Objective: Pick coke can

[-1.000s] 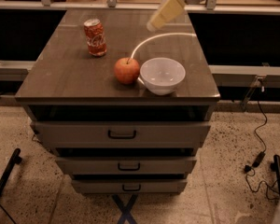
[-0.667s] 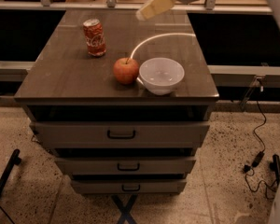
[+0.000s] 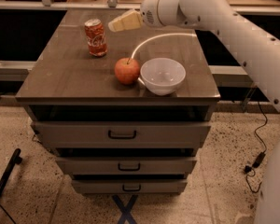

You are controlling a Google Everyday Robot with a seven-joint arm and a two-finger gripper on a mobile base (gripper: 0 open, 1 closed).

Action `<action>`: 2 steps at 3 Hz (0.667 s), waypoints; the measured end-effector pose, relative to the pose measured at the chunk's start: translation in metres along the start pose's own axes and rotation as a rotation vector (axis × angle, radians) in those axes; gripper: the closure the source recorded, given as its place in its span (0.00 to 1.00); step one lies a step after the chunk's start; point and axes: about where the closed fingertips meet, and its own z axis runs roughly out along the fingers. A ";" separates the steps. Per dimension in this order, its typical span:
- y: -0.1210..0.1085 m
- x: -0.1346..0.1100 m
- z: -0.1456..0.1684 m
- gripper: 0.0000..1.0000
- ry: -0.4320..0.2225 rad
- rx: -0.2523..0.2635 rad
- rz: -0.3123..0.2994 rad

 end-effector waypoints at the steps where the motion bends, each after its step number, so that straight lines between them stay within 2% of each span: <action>1: 0.021 0.005 0.048 0.00 0.011 -0.019 -0.007; 2: 0.041 0.006 0.073 0.00 0.040 -0.072 -0.029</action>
Offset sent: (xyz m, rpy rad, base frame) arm 0.0193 0.1057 -0.0435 -0.0861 0.0502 0.1250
